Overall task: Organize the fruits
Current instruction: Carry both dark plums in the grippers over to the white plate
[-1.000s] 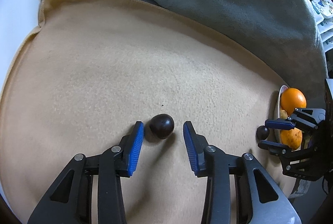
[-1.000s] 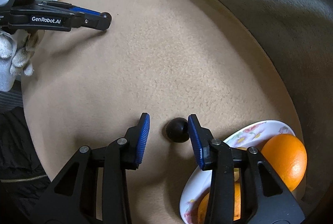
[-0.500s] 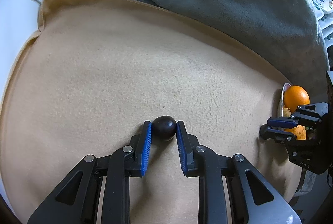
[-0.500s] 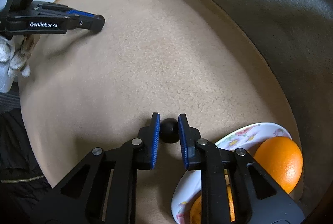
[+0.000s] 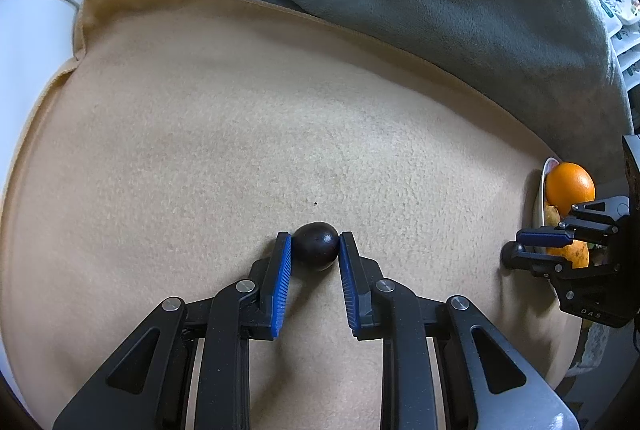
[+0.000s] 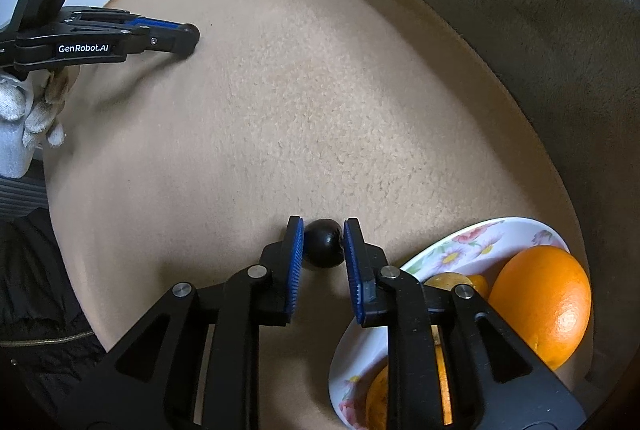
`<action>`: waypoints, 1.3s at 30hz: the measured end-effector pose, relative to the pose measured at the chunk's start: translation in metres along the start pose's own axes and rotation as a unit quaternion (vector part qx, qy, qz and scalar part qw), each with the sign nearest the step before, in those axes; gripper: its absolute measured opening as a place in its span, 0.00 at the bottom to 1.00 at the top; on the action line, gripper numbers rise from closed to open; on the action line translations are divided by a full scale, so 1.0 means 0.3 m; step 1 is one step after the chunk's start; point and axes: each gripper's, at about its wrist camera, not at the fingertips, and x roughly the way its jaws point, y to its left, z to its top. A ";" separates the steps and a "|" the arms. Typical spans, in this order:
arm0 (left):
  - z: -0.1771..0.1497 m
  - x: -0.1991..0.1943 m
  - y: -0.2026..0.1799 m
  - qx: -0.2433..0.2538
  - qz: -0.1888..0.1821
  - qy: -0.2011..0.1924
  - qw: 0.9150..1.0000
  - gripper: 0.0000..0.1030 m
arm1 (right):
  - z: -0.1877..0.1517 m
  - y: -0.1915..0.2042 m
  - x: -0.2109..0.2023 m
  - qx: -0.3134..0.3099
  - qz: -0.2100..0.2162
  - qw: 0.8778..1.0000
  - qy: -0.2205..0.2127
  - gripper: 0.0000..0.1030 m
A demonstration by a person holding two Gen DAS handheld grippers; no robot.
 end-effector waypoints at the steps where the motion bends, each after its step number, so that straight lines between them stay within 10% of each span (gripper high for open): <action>1: 0.000 0.002 0.000 0.001 0.000 0.001 1.000 0.21 | 0.004 0.002 -0.001 -0.003 0.000 1.000 0.002 0.20; 18: 0.006 0.024 0.001 0.004 0.004 0.001 1.000 0.21 | 0.057 0.045 0.027 -0.036 -0.019 0.999 0.019 0.22; 39: -0.009 -0.127 -0.275 0.093 -0.019 -0.038 0.995 0.21 | -0.114 -0.035 -0.312 0.061 0.005 0.993 -0.105 0.20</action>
